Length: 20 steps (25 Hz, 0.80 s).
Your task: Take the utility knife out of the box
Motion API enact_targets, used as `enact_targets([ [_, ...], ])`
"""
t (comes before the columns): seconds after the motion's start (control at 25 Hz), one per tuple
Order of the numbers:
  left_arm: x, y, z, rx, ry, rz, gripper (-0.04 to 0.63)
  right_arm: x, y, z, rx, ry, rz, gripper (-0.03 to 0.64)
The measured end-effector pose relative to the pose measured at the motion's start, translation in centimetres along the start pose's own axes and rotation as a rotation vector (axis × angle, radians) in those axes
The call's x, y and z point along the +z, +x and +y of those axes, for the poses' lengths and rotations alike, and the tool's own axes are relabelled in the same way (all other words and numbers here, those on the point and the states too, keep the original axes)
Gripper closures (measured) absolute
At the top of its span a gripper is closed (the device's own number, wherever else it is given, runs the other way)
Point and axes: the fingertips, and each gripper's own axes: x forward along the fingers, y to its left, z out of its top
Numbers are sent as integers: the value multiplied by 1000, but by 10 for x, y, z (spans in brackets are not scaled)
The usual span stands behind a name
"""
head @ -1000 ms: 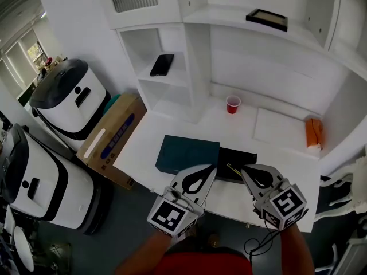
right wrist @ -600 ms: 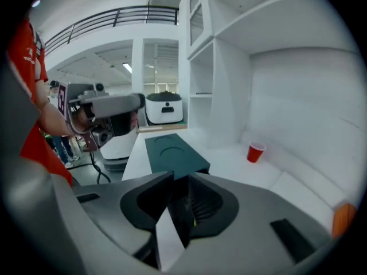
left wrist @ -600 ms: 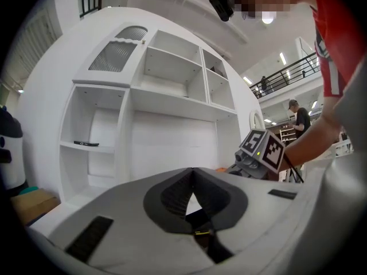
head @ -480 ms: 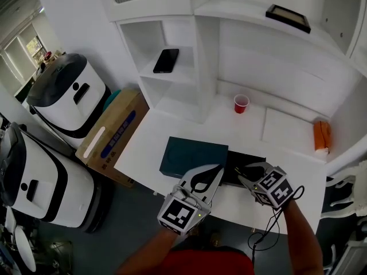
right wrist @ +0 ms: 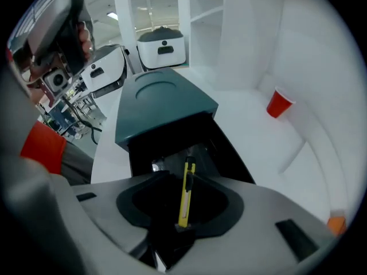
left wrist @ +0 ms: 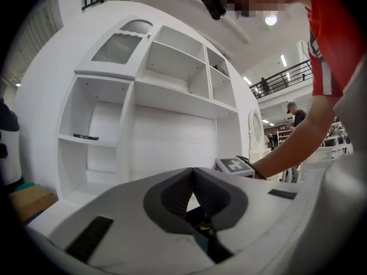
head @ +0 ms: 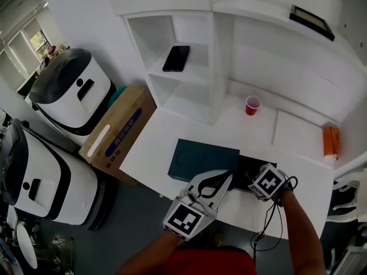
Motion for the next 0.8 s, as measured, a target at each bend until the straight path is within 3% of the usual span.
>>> enact_targets([
  [0.16, -2, 1, 3, -14, -11, -2, 590, -9, 14, -2, 5, 21, 61, 460],
  [0.44, -5, 6, 8, -44, 7, 0, 590, -10, 17, -3, 76, 70, 55, 472],
  [0.6, -7, 5, 9, -40, -30, 15, 589, -10, 17, -1, 74, 55, 64, 516],
  [0.8, -10, 1, 13, -37, -7, 20, 589, -8, 14, 3, 59, 22, 79, 538],
])
